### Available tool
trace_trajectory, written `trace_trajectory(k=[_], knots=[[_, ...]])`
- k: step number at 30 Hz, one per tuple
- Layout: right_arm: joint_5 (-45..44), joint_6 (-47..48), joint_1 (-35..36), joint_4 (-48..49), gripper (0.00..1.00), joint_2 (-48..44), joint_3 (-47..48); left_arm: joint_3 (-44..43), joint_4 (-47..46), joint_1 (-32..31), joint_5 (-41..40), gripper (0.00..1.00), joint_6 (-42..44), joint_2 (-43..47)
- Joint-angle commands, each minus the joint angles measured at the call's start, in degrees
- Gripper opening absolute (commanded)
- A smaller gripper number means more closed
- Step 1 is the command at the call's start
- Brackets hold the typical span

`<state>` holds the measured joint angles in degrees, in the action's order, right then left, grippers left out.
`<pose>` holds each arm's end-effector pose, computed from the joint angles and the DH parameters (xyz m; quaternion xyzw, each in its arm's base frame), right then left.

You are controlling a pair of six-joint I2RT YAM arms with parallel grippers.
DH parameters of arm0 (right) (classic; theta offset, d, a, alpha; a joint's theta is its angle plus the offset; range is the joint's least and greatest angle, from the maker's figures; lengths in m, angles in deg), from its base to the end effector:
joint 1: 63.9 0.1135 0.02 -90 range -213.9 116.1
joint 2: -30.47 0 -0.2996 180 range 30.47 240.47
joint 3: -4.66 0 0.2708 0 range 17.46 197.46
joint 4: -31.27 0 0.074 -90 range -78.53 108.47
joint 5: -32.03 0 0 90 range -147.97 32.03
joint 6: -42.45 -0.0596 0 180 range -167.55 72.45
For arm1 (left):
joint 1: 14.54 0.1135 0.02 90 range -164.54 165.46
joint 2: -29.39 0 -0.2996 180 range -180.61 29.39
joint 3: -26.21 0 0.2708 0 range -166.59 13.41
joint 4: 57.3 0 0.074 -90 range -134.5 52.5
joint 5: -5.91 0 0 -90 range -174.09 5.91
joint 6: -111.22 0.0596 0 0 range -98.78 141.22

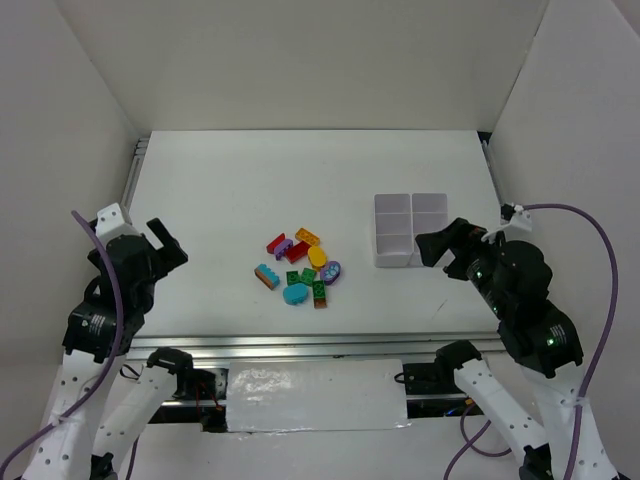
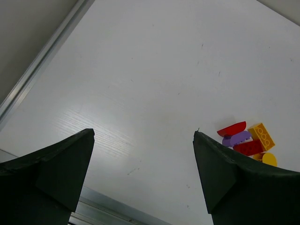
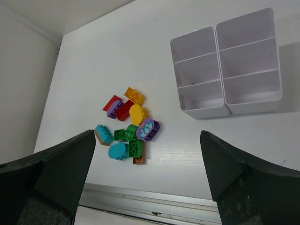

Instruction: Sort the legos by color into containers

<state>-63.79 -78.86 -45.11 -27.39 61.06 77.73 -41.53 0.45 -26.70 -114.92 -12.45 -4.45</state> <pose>0.0870 0.0232 0.4117 0.1174 0.7905 0.2172 0.5606 0.1144 0.0066 0.3808 -0.2933 0.7666 0.0003 0.5713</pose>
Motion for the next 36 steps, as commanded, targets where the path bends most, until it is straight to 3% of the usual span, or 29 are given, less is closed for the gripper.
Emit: trace_trajectory(k=[1,4,6,9,11,12,13,16,18,26,36], knots=[[0.02,1.25,0.20,-0.46,1.00,1.14,-1.03,-0.43,-1.53,-0.23,-0.90,1.00,-1.13,-0.78],[4.58,1.95,0.29,2.71,1.00,-0.70,-3.49,-0.35,-1.36,-0.23,-0.99,0.99,-1.31,-0.87],[13.70,2.22,0.29,8.73,1.00,-1.32,-7.07,-0.26,-1.53,-0.14,-0.73,0.99,-1.22,-0.70],[27.85,-1.12,0.55,14.55,1.00,4.28,-9.64,-0.08,-2.06,-0.14,0.06,0.99,-0.78,-0.69],[31.22,-4.19,3.69,17.29,1.00,12.63,-10.35,-0.26,-1.97,-0.14,0.16,0.99,-0.78,-1.22],[26.27,-4.72,6.76,19.91,0.99,17.70,-10.00,-0.26,-1.88,-0.05,0.16,1.00,-0.78,-1.40],[20.73,-4.99,15.14,19.76,1.00,20.45,-8.78,-0.34,-1.80,-0.05,-0.02,0.99,-0.78,-1.66],[2.00,-3.76,27.48,14.24,1.00,34.41,1.93,-0.35,-1.71,0.03,0.07,1.00,-0.78,-1.75],[-2.33,-3.06,29.63,12.38,1.00,43.88,8.79,-0.26,-1.79,0.03,0.24,0.99,-0.61,-1.66],[-8.41,0.73,33.24,5.97,0.85,72.38,29.45,-0.08,-1.97,0.03,0.24,1.00,-0.43,-1.13],[-9.03,-3.14,35.62,8.33,0.74,82.79,31.31,-0.08,-2.32,0.12,1.12,1.00,0.10,-1.93]])
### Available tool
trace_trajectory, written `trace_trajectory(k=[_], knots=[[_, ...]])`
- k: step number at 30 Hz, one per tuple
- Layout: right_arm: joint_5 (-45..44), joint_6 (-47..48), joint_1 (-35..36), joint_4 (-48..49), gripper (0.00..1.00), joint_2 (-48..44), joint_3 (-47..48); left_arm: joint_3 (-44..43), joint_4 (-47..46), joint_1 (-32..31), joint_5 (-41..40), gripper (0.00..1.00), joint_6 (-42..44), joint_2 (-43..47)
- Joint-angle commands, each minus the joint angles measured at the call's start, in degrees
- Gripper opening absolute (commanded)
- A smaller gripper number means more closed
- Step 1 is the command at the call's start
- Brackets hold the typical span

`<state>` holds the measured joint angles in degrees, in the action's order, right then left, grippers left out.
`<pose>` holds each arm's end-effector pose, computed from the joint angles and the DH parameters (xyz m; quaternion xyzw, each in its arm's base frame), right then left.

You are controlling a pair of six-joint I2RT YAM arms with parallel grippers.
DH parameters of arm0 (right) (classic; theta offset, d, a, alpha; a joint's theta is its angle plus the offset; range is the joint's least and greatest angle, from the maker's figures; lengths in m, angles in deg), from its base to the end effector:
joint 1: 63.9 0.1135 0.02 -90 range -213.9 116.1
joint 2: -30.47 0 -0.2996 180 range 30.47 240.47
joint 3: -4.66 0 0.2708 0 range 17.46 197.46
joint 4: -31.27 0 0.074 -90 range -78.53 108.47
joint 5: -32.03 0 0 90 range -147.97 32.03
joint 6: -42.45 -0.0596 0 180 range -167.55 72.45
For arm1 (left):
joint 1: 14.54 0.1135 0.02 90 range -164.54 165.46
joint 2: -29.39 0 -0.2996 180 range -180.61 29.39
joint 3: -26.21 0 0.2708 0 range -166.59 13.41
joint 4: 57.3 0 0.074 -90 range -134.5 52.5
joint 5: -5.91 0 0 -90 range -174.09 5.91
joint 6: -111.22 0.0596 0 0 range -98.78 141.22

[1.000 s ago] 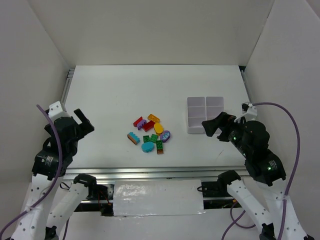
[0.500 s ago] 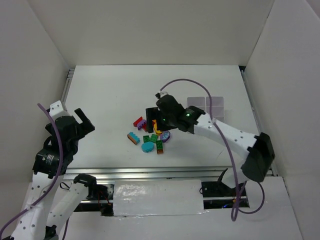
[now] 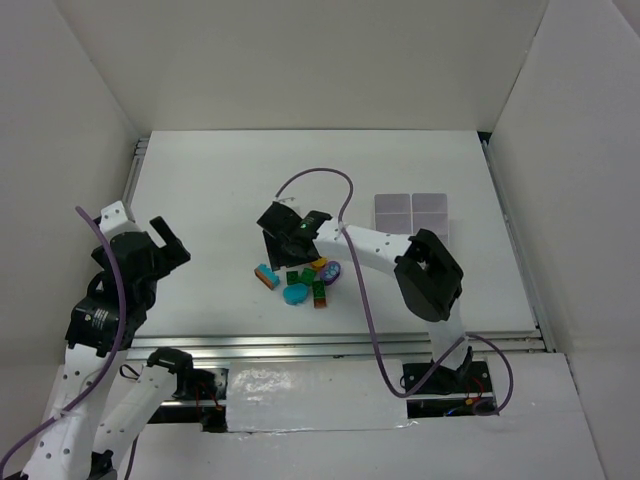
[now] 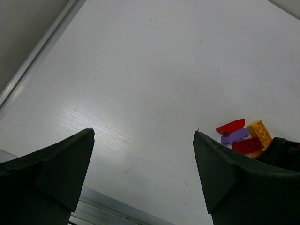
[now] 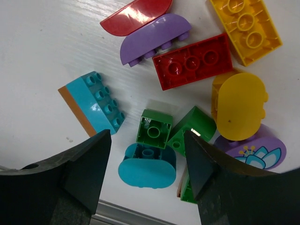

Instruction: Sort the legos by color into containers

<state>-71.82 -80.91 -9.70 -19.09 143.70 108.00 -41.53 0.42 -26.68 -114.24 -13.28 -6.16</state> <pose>0.2867 0.3732 0.2278 -0.1431 0.9492 0.0922 0.2646 0.1223 0.0043 0.3778 -0.2945 0.7744 -0.0019 0.5601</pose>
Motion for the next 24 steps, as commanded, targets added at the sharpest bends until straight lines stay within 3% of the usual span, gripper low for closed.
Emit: trace_trajectory(k=[1,20,24], knots=[[-0.66,-1.09,0.21,0.64,0.70,0.41,0.43,0.00,-2.39,0.10,0.62,1.00,1.01,-0.22],[1.10,-1.00,0.65,4.42,0.63,6.74,-1.77,0.01,-2.48,0.10,1.06,1.00,1.19,-0.66],[1.37,-0.56,0.56,5.04,0.57,7.62,-1.60,0.00,-2.56,0.10,1.15,0.99,1.19,-0.49]])
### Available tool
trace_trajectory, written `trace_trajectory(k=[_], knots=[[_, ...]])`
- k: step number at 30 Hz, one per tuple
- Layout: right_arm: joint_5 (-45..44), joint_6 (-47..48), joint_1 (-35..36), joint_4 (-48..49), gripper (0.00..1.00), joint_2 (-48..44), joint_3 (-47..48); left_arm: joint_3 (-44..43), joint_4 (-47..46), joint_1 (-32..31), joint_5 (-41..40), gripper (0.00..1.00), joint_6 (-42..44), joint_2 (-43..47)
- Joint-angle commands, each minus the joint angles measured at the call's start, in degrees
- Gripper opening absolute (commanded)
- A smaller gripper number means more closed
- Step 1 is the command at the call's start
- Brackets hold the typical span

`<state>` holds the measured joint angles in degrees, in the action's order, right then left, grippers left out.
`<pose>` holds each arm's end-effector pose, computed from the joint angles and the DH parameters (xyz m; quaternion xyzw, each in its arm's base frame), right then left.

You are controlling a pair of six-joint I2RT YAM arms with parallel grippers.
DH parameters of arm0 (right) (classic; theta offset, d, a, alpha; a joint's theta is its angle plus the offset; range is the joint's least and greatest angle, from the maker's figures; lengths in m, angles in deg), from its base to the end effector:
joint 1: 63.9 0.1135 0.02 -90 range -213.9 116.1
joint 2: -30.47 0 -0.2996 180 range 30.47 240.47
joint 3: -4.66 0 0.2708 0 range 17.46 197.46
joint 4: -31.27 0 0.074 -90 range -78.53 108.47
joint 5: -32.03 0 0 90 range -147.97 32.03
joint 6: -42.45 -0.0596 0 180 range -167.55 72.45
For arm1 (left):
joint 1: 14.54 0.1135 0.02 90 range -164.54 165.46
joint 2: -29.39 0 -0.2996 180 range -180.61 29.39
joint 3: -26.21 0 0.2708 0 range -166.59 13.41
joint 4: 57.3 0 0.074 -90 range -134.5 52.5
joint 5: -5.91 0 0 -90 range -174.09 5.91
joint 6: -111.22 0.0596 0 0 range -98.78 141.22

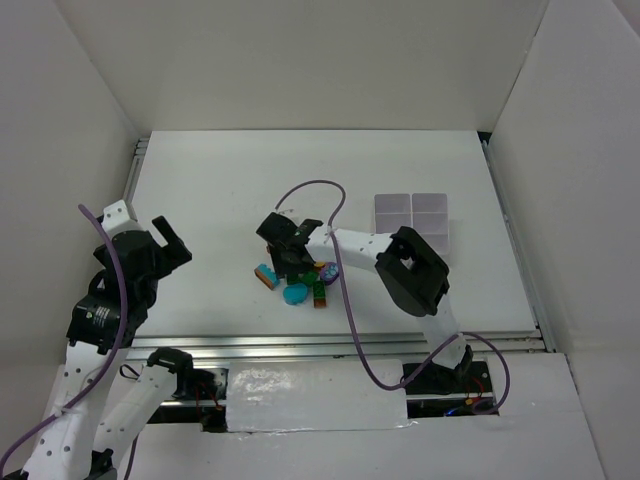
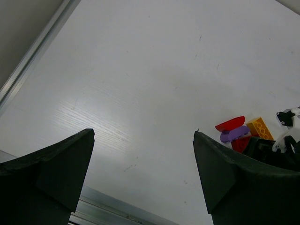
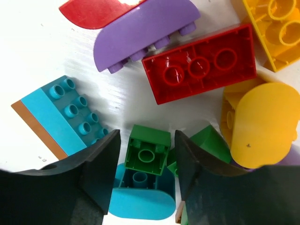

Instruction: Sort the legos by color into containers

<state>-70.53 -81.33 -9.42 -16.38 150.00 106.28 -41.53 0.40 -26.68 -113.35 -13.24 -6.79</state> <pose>0.2894 0.3832 0.1706 -0.1518 0.9598 0.0698 0.2255 0.1254 0.0028 0.3766 -0.2900 0.7798 -0.0055 0.5548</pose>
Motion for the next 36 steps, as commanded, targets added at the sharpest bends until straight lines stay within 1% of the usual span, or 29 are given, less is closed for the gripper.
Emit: trace_trajectory(k=[1,2,4,5,7,8,9,11,14,15,17,20,21,22,24,25,26,28,29,33,36], knots=[[0.25,-0.06,0.28,2.33,0.55,1.41,0.13,0.01,-2.54,0.10,0.34,1.00,1.23,0.06],[0.17,-0.06,0.36,2.33,0.50,1.41,0.30,0.01,-2.54,0.10,0.34,1.00,1.15,0.06],[0.16,-0.06,0.37,2.33,0.44,1.24,0.31,0.01,-2.63,0.10,0.43,1.00,1.23,-0.03],[0.08,-0.06,0.45,2.33,0.35,1.06,0.31,-0.08,-2.54,0.10,0.51,1.00,1.32,-0.11],[-0.01,-0.15,0.45,2.33,0.30,-0.08,0.22,0.01,-2.72,0.10,0.60,1.00,1.32,-0.29],[-0.19,-0.15,0.63,2.51,0.25,-0.60,0.13,0.01,-2.72,0.10,0.60,0.99,1.41,-0.38],[-0.19,-0.06,0.54,2.33,0.15,-1.74,0.13,0.01,-2.72,0.10,0.69,1.00,1.50,-0.38],[-0.19,0.12,0.54,1.72,0.02,-4.28,0.65,0.01,-2.81,0.19,0.87,1.00,1.50,-0.47],[-0.54,1.08,0.54,1.63,0.01,-8.59,0.48,0.01,-2.98,0.10,1.04,0.99,1.59,-0.64],[-1.67,1.61,0.19,1.54,0.01,-12.00,0.31,-0.08,-2.89,0.10,1.22,1.00,1.67,-0.82],[-3.52,2.40,-0.77,1.10,0.00,-15.62,-0.39,-0.08,-2.89,0.10,1.22,1.00,1.67,-0.90],[-6.25,3.98,-5.42,-0.22,0.00,-23.43,-2.06,-0.17,-2.89,0.10,1.22,0.99,1.76,-0.91],[-6.77,5.20,-7.09,-0.04,0.00,-24.68,-2.85,-0.08,-2.89,0.10,1.22,1.00,1.76,-0.64],[-8.43,6.09,-10.41,0.13,0.00,-25.91,-3.64,-0.17,-2.89,0.10,1.22,1.00,1.76,-0.38],[-10.98,8.98,-13.50,0.31,0.00,-28.37,-5.49,0.00,-2.98,0.19,1.22,1.00,1.76,0.06],[-14.83,9.78,-15.09,-0.04,0.00,-28.82,-5.76,0.01,-3.07,0.19,1.39,1.00,1.85,0.24],[-16.43,10.39,-18.15,-0.30,0.00,-29.08,-6.02,0.09,-3.16,0.19,1.57,0.99,1.85,0.24],[-19.33,11.89,-21.07,0.22,0.00,-29.79,-6.11,0.18,-3.24,0.19,1.66,0.99,2.02,0.15],[-19.70,12.77,-23.60,0.48,0.00,-29.53,-5.50,0.09,-3.24,0.19,2.01,1.00,2.11,-0.02],[-20.66,14.88,-28.53,-0.13,0.00,-27.68,-2.60,0.18,-3.42,0.19,2.71,1.00,2.29,-0.38],[-19.09,16.20,-31.09,-0.13,0.00,-26.54,-1.36,0.09,-3.51,0.19,2.71,1.00,2.38,-0.47]])
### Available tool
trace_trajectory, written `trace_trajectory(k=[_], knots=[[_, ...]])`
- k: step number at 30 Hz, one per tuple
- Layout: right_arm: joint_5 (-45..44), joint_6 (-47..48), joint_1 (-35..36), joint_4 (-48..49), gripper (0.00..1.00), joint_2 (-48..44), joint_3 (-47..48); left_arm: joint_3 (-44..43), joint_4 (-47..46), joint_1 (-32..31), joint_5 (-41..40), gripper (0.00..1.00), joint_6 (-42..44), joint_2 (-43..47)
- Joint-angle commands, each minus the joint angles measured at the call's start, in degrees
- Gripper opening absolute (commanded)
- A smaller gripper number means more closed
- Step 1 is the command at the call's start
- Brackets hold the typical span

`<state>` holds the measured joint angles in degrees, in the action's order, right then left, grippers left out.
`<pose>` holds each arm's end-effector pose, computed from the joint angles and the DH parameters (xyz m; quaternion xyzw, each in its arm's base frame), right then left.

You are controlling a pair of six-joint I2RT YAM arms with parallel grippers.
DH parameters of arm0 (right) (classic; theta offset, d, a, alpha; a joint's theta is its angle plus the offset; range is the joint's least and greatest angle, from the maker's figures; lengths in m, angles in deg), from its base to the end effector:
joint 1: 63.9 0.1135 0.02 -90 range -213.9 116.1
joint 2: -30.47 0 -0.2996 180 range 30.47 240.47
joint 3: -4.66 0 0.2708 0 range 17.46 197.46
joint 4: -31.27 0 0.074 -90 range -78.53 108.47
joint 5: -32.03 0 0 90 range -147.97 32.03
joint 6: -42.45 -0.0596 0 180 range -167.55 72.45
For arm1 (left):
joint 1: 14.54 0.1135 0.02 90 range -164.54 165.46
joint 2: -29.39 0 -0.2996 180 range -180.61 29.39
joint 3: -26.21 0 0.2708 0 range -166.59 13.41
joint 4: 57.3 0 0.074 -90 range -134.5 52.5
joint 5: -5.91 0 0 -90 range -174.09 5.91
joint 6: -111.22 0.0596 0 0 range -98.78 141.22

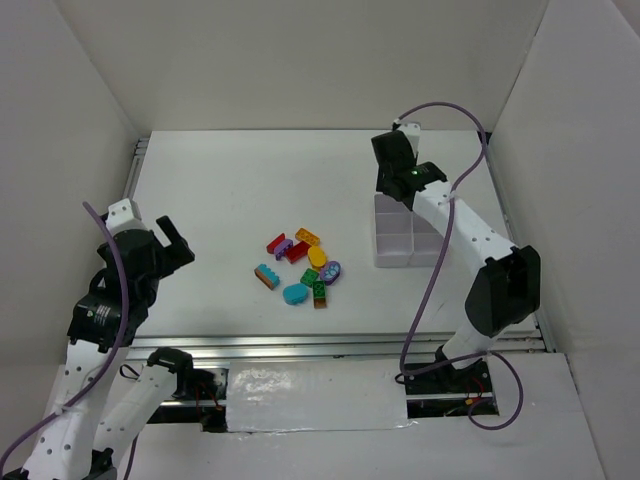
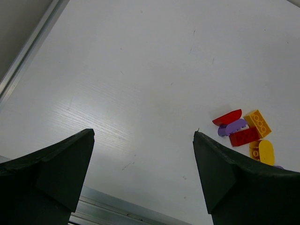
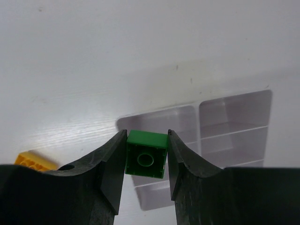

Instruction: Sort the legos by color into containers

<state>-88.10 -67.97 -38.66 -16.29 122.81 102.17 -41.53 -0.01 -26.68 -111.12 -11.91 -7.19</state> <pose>0.3697 0.1412 0.3526 0.0677 0.8871 -0.0679 0.4515 0.1281 0.0001 0.3762 -0.2718 0.7888 -0.0149 0.5510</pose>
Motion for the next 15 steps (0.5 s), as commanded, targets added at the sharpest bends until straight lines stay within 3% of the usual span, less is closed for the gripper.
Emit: trace_trajectory(k=[1,15], knots=[[-1.16,3.11,-2.46,0.22,0.01,0.74,2.31,0.27,-3.09,0.19,0.48,0.99,1.04,0.10],[2.45,4.52,-4.67,6.82,0.05,1.53,-4.90,0.27,-3.36,0.19,1.36,1.00,1.48,-0.95]])
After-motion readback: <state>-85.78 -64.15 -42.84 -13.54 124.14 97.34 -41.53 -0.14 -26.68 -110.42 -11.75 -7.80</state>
